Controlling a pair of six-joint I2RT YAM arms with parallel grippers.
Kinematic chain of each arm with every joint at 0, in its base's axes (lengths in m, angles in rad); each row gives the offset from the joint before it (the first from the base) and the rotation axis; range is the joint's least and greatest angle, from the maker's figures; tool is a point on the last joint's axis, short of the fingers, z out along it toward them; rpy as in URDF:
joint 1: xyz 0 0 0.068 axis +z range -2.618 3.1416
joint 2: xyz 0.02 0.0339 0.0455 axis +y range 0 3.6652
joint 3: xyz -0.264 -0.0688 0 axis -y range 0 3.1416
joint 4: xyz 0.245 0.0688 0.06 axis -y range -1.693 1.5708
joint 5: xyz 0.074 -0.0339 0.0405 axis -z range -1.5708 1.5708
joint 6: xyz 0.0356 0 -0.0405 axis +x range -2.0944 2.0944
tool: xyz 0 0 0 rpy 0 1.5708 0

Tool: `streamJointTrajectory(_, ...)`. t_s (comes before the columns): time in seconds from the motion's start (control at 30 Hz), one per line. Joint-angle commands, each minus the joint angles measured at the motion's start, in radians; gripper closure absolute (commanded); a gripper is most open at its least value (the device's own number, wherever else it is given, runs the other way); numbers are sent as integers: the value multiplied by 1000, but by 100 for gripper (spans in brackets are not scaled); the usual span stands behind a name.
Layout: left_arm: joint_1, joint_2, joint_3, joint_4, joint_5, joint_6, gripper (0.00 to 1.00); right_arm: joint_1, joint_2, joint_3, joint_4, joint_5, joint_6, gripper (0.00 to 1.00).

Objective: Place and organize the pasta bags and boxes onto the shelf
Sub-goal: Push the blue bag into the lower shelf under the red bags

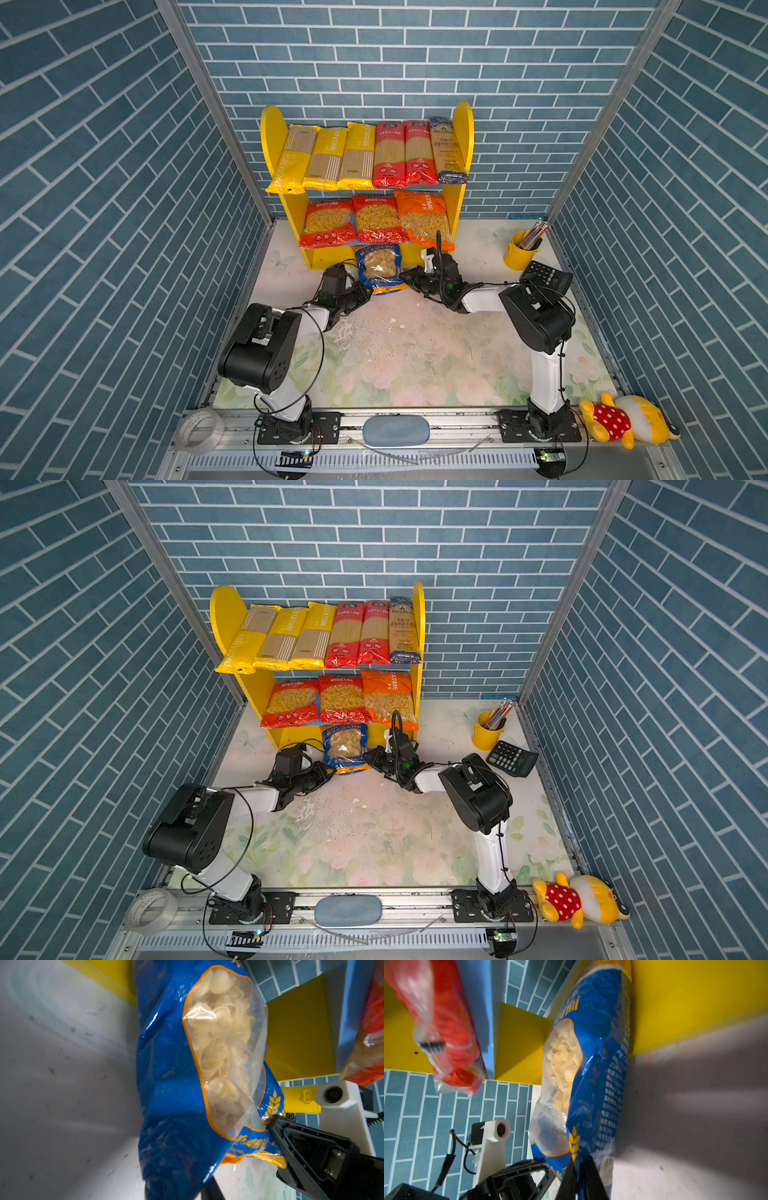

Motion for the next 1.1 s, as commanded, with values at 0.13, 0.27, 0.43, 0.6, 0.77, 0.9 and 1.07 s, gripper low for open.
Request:
streamJointTrajectory(0.13, 5, 28, 145, -43, -39, 102, 79, -2, 43, 114, 8, 56, 43, 90)
streamJointTrajectory(0.27, 12, 102, 182, -32, -41, 92, 79, -5, 63, 104, 25, 38, 71, 75)
streamJointTrajectory(0.43, 10, 124, 156, 53, -48, 24, 79, -4, 44, 34, 33, -8, 97, 54)
streamJointTrajectory(0.6, 10, 105, 177, -35, -58, 62, 79, -4, 35, 40, -32, -72, 95, 49)
streamJointTrajectory(0.77, 10, 103, 215, -78, -73, 96, 79, -6, 38, 54, 1, -46, 91, 57)
streamJointTrajectory(0.9, 10, 114, 251, -97, -84, 113, 80, -7, 53, 88, 28, -7, 109, 73)
streamJointTrajectory(1.07, 11, 122, 301, -152, -81, 163, 79, -9, 84, 149, 20, 19, 113, 80)
